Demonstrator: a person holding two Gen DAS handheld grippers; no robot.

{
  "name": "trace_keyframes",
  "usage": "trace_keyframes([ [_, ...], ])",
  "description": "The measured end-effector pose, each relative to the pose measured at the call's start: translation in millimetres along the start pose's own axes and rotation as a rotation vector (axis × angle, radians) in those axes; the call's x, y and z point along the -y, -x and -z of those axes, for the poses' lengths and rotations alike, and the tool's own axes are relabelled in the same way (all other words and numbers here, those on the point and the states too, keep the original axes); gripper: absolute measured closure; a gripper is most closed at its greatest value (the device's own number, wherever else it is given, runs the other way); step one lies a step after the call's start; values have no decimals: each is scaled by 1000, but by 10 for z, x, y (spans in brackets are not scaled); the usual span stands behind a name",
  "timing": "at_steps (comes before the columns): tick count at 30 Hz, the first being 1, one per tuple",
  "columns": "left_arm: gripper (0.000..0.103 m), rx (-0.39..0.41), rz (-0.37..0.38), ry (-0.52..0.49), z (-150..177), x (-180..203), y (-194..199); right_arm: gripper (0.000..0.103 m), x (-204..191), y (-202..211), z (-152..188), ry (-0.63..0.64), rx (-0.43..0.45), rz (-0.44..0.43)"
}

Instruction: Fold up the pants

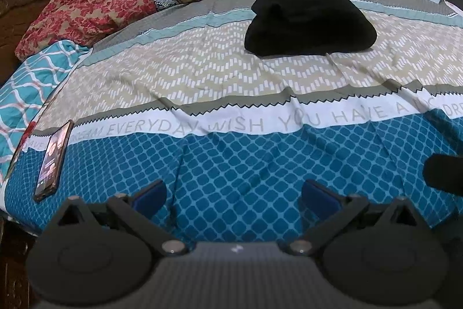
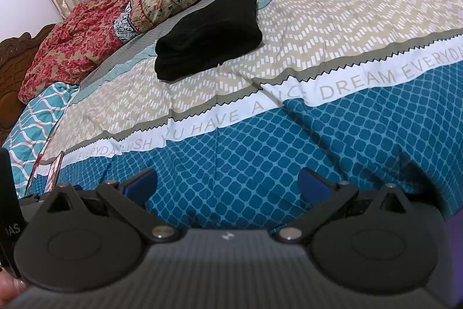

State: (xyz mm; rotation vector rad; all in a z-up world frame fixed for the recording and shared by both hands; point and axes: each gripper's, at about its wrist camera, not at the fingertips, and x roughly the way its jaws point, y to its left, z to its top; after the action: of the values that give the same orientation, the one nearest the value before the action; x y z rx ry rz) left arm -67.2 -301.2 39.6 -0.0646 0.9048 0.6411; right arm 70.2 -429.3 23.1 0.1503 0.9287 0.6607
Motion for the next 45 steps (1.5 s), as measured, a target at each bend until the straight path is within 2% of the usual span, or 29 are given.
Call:
trace_keyframes([
  [8, 0, 21, -12, 26, -18, -49, 34, 0, 16, 7, -7, 4, -1, 1],
  [18, 0, 41, -42, 11, -39, -67, 48, 0, 17, 7, -20, 12, -3, 1],
  [45, 0, 0, -3, 18, -18, -71, 17, 0, 24, 36, -30, 17, 11, 6],
])
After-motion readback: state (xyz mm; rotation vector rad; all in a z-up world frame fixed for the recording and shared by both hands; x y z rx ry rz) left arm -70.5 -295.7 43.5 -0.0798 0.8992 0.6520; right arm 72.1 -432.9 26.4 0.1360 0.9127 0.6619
